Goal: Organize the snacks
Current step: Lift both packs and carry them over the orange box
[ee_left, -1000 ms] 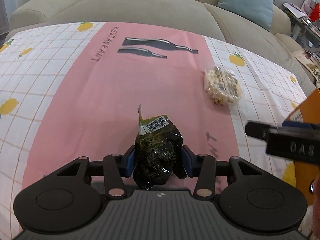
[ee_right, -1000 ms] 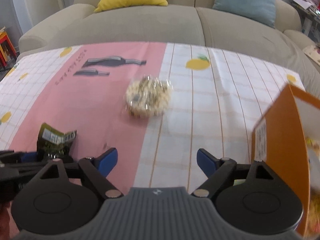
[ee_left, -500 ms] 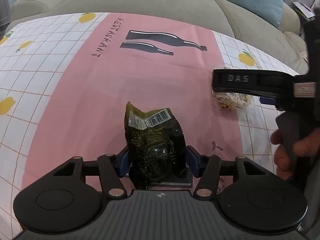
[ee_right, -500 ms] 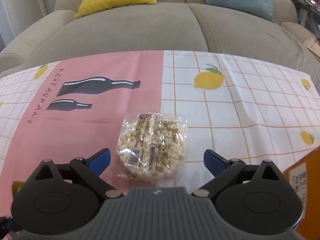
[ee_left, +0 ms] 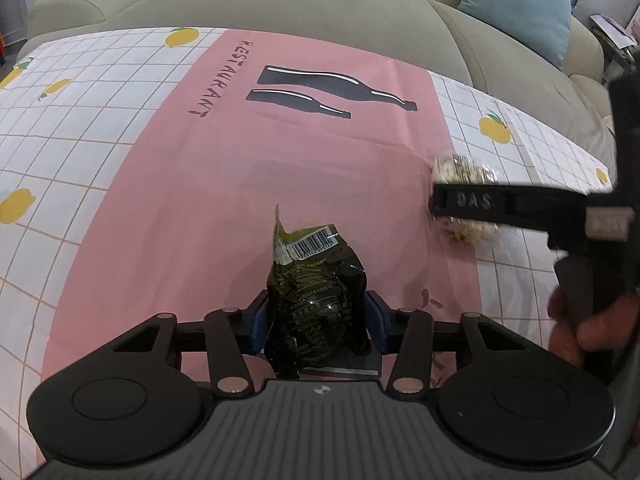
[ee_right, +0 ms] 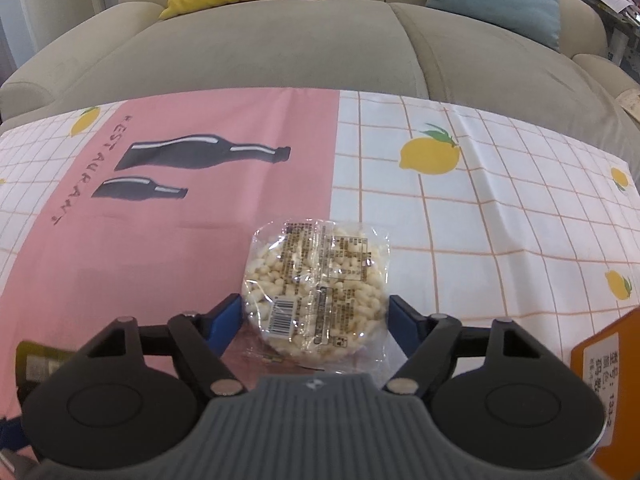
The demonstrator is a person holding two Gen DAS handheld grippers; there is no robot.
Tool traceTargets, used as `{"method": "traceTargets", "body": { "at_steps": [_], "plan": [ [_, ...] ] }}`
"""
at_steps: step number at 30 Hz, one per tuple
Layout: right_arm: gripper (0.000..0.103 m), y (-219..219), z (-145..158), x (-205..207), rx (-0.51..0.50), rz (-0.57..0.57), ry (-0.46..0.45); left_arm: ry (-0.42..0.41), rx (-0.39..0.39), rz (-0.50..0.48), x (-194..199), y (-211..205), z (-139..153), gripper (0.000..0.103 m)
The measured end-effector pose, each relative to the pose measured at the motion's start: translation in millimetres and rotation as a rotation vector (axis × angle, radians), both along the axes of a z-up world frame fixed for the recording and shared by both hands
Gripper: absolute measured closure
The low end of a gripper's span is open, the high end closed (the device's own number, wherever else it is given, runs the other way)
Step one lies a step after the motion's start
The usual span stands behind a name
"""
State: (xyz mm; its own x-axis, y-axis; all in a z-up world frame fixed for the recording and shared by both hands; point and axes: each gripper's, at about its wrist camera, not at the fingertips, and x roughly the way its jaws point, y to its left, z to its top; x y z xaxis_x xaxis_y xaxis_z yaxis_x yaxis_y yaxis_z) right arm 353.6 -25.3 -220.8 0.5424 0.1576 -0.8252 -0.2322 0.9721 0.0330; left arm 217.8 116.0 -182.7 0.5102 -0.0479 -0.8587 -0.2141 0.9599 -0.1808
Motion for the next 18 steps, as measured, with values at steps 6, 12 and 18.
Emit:
{"method": "traceTargets", "body": {
  "at_steps": [6,12,18],
  "plan": [
    [0.028,-19.3,13.4,-38.2,0.026,0.003,0.009,-0.013,-0.030,0.018,-11.1,-1.9,8.2,0.051],
    [0.028,-46.2,39.7,-86.5,0.070,0.004,-0.019,-0.049,-0.052,0.005,-25.6,-10.0,28.8,0.052],
    [0.028,-75.6,76.4,-125.7,0.113,-0.003,-0.078,-0.107,-0.088,-0.010,-40.2,-22.7,58.2,0.054]
  ]
}}
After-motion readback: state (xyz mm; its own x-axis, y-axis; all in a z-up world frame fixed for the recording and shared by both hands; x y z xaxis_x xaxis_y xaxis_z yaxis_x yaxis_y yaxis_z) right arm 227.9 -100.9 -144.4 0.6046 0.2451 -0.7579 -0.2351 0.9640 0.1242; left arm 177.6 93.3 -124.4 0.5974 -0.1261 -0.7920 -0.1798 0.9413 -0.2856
